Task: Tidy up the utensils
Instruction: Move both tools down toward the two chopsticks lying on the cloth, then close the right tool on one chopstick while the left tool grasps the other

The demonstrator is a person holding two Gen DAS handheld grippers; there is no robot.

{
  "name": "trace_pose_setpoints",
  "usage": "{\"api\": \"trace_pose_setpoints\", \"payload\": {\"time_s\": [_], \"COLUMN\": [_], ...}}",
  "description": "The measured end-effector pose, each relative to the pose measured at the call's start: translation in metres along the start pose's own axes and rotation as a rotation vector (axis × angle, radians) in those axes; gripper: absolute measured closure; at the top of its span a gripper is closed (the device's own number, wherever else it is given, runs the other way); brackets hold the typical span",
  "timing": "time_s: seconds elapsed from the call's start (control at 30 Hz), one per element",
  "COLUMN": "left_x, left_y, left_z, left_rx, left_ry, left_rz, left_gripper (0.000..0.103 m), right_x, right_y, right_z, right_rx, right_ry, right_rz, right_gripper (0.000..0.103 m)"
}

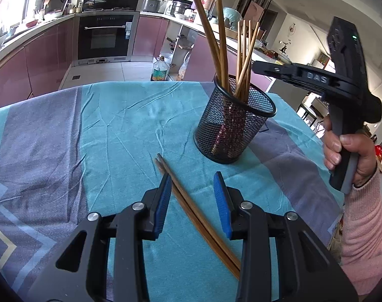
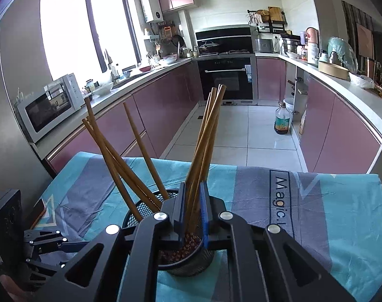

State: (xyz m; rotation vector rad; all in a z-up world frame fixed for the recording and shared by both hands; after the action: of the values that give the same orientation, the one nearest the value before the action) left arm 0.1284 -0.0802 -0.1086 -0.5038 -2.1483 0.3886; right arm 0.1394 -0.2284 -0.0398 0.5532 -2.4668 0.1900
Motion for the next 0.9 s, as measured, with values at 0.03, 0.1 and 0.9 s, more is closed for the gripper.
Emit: {"api": "trace_pose_setpoints", "payload": {"time_s": [0.03, 0.1, 0.9], "left_x": [0.0, 0.001, 0.009], "left_y": [0.001, 0.004, 0.028], "left_z": [0.0, 0.002, 0.027], "left_rx": [0.0, 0.002, -0.041], "left_ry": [0.001, 0.006, 0.022], "left_rz": [-0.004, -0.008, -0.142], "left_gripper": [0.069, 0.069, 0.069], "right_x": [0.005, 0.016, -0.016], "right_y": [0.001, 0.002, 0.153], "right_z": [0.003, 0.009, 0.112], "right_rx": [0.003, 0.008, 0.118], "right_ry": [-0.004, -0.014, 0.218], "right_rz": [0.003, 0.007, -0.305], "right_gripper": [0.081, 0.08, 0.077]}}
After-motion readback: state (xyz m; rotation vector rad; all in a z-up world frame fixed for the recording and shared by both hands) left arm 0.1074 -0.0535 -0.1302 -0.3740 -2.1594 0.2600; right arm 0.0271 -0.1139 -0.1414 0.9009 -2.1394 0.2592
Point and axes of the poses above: each gripper's, at about its wrist camera, not at the fingertips, and x roughly against the way its jaws point, y to its left, z to its underside, the point moved 10 cm from there along -x, roughly the way its jaws point, and after that the axes turned 15 degrees about x, right-handed, at the moved point
